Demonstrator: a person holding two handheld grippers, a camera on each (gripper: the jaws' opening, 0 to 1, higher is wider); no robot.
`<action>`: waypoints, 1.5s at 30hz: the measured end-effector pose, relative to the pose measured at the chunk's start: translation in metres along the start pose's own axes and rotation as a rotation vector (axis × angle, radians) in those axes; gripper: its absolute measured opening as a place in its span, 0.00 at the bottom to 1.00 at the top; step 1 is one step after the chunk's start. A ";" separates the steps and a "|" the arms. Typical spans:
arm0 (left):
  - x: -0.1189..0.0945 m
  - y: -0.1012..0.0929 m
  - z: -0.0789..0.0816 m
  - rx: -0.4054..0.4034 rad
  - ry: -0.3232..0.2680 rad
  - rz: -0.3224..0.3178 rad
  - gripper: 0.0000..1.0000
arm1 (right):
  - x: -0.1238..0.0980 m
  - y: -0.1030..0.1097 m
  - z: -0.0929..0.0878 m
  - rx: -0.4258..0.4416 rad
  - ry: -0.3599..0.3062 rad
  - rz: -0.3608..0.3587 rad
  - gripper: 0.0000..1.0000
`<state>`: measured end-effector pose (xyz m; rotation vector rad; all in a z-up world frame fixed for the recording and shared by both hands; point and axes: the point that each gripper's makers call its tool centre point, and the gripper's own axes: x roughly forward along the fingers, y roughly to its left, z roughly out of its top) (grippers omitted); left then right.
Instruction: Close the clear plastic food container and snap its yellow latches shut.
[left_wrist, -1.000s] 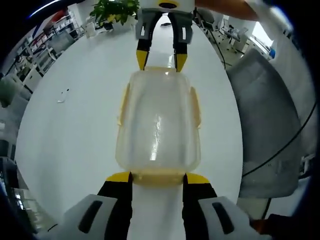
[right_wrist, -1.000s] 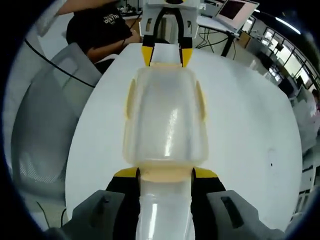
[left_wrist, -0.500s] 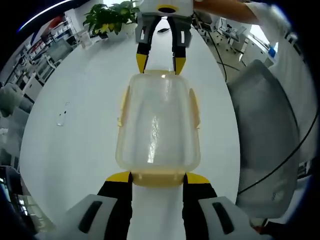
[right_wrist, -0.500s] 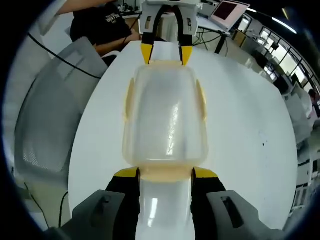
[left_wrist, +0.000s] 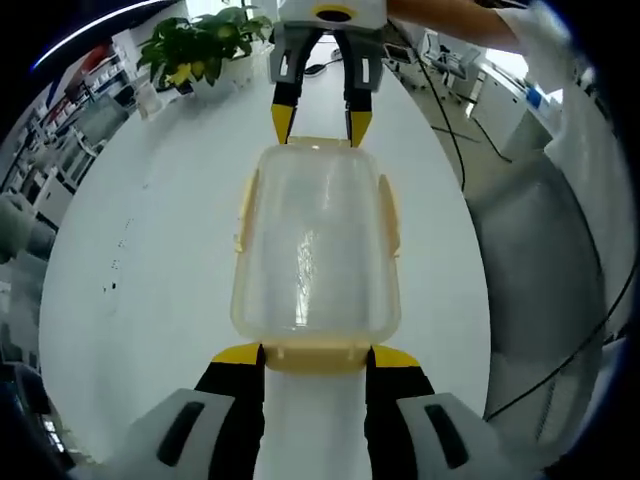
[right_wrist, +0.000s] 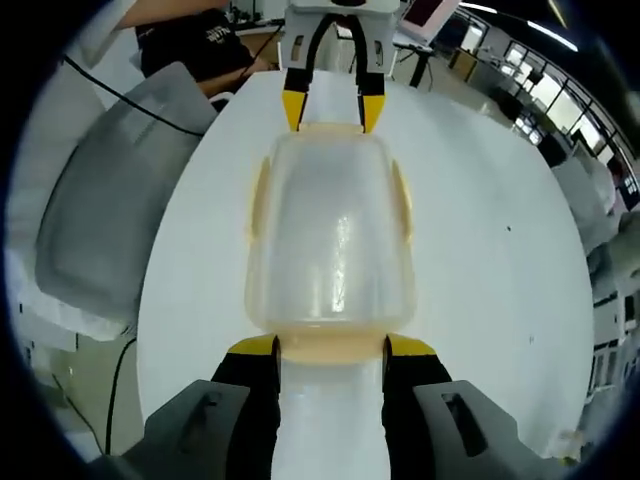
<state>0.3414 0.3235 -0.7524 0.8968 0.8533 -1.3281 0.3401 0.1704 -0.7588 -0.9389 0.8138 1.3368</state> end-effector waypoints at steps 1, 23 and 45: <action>0.003 0.001 0.004 0.004 0.000 -0.002 0.33 | -0.003 -0.001 -0.006 0.004 0.002 0.000 0.35; 0.045 0.006 0.036 -0.020 0.050 -0.057 0.33 | -0.005 -0.004 -0.059 0.010 0.037 0.042 0.36; 0.051 0.006 0.031 -0.003 0.072 -0.071 0.34 | 0.005 -0.002 -0.063 0.037 0.048 0.063 0.36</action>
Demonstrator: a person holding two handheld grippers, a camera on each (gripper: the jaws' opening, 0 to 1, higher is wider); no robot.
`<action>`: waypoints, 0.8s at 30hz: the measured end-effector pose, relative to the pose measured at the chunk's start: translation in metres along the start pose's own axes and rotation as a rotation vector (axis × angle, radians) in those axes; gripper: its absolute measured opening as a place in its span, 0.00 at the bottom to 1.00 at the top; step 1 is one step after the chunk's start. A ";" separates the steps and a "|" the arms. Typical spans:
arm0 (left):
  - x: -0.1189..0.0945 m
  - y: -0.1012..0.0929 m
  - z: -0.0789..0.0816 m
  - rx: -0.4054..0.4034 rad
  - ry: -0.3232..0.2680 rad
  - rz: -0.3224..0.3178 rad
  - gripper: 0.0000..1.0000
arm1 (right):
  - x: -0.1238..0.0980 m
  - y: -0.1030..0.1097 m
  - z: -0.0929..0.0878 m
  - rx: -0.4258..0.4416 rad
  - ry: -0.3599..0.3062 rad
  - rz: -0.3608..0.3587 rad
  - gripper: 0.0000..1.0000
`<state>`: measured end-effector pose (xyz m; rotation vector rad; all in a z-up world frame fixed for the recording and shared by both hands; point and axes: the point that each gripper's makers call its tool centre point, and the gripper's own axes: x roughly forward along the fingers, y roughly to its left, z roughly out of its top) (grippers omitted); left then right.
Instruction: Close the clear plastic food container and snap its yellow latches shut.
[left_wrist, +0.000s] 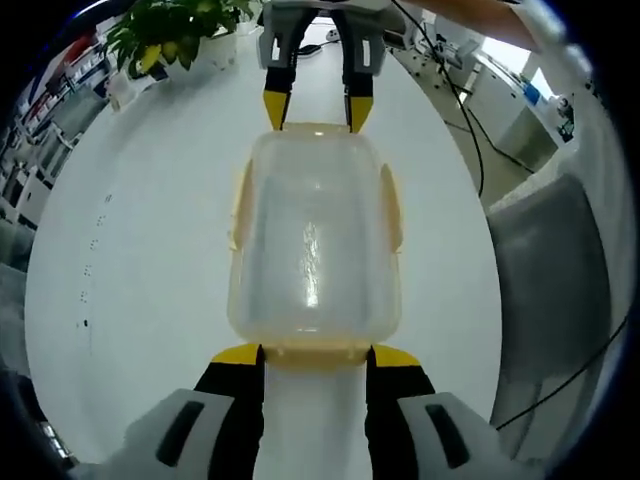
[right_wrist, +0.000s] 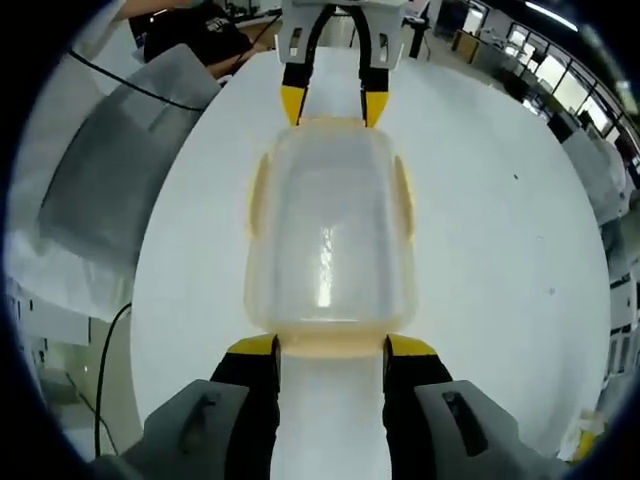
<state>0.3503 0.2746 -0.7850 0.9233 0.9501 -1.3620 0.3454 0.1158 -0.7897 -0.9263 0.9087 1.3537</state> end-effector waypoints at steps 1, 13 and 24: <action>0.000 0.000 0.000 0.000 -0.002 -0.001 0.34 | 0.000 0.000 0.000 0.000 0.000 0.002 0.36; -0.003 0.000 0.000 -0.015 -0.091 0.012 0.34 | 0.001 -0.003 -0.005 0.053 -0.018 0.015 0.39; -0.031 0.011 -0.026 -0.486 -0.163 0.042 0.39 | -0.021 -0.015 -0.031 0.404 -0.023 -0.084 0.42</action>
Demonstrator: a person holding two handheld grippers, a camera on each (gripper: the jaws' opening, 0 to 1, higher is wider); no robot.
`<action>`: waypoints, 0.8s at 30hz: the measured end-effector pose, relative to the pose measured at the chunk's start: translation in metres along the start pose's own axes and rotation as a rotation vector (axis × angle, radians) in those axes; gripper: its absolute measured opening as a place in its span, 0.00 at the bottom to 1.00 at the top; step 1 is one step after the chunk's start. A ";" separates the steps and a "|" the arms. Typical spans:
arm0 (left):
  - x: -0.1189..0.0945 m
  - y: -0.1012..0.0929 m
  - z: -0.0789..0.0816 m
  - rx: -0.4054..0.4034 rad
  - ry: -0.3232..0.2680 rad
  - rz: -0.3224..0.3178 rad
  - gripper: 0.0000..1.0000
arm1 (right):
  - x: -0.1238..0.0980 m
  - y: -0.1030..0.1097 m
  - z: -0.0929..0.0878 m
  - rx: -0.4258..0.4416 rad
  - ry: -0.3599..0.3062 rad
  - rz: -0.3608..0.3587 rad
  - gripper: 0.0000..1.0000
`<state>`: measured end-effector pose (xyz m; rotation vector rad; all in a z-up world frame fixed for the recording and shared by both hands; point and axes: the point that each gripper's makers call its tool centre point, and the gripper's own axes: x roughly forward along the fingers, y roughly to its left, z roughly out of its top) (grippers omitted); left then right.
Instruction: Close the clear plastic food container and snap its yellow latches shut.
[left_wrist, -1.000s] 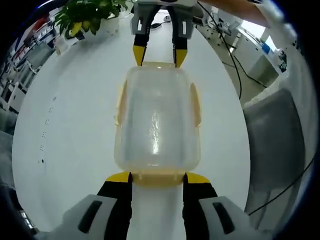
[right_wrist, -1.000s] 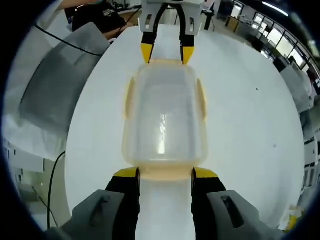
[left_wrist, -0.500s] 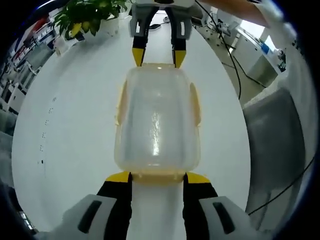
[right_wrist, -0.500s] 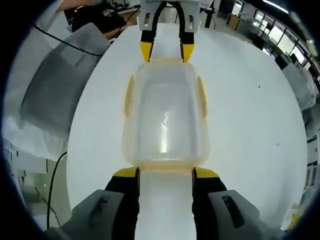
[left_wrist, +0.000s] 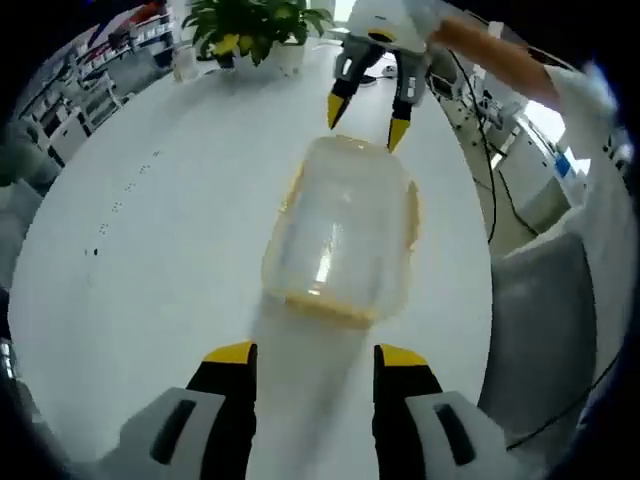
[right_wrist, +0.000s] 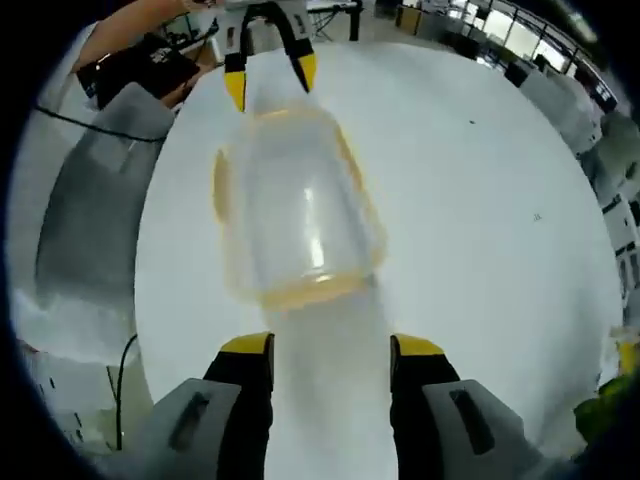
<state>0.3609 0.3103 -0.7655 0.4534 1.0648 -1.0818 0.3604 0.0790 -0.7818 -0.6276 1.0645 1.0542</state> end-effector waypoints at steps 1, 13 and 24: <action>-0.002 -0.005 0.002 -0.050 -0.016 -0.035 0.39 | -0.003 -0.002 0.001 0.052 -0.015 -0.003 0.44; 0.017 -0.020 0.010 -0.921 -0.106 -0.163 0.30 | -0.014 0.012 0.038 0.743 -0.223 0.186 0.38; 0.027 -0.025 0.016 -0.961 -0.087 -0.183 0.24 | 0.015 0.020 0.032 0.792 -0.160 0.214 0.30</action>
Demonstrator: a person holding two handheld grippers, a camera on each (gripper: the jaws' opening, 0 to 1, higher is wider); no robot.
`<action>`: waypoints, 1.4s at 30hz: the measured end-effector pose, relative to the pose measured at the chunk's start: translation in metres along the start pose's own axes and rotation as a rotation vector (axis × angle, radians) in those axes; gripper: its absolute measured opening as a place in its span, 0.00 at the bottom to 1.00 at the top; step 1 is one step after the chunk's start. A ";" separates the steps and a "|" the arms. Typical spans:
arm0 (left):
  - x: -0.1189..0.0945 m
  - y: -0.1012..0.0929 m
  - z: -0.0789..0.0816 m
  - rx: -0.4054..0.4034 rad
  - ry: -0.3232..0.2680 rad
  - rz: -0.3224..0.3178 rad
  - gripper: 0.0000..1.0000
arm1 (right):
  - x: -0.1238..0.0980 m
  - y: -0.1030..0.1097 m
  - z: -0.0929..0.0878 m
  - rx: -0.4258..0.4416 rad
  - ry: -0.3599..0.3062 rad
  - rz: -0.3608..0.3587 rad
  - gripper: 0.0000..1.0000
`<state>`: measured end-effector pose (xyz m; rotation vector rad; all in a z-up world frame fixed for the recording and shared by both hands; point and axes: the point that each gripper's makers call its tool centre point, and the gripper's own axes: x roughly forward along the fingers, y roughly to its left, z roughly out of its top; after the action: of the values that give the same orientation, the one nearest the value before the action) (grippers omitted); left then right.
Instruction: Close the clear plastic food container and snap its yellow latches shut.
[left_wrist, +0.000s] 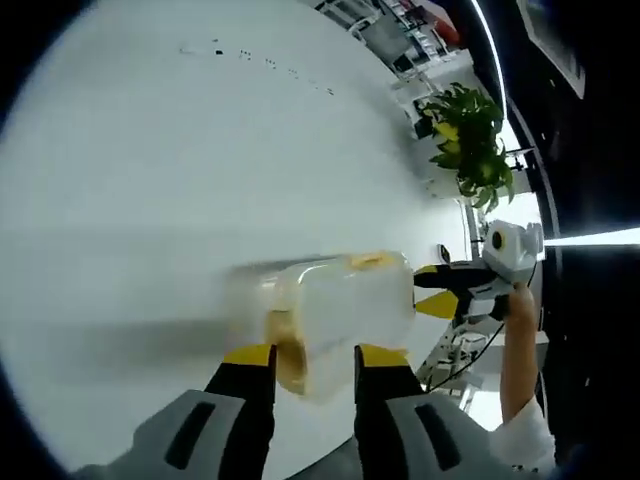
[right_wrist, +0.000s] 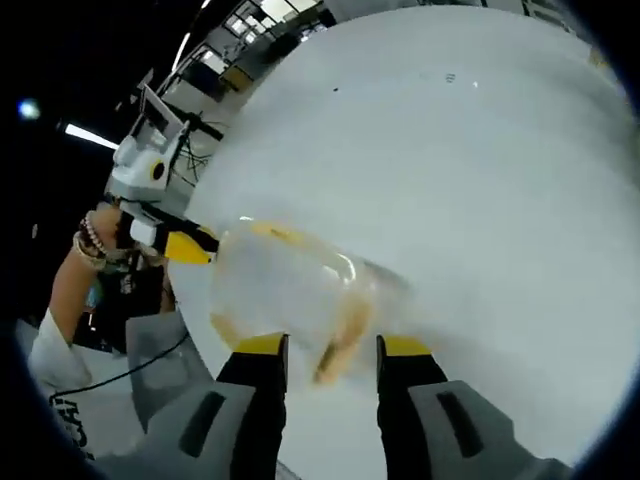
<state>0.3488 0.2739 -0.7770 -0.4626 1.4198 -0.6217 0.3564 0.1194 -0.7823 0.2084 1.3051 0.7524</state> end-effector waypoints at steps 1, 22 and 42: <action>0.000 0.001 -0.001 -0.009 0.005 0.003 0.24 | 0.001 0.000 0.000 -0.001 0.004 -0.001 0.29; 0.011 0.007 0.002 -0.007 0.033 0.032 0.12 | 0.005 0.001 0.003 0.027 0.004 0.007 0.23; 0.012 0.005 0.003 -0.021 0.017 -0.002 0.12 | 0.009 0.003 -0.003 0.187 -0.013 0.042 0.18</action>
<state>0.3529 0.2694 -0.7894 -0.4764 1.4438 -0.6137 0.3531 0.1262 -0.7887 0.3913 1.3630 0.6637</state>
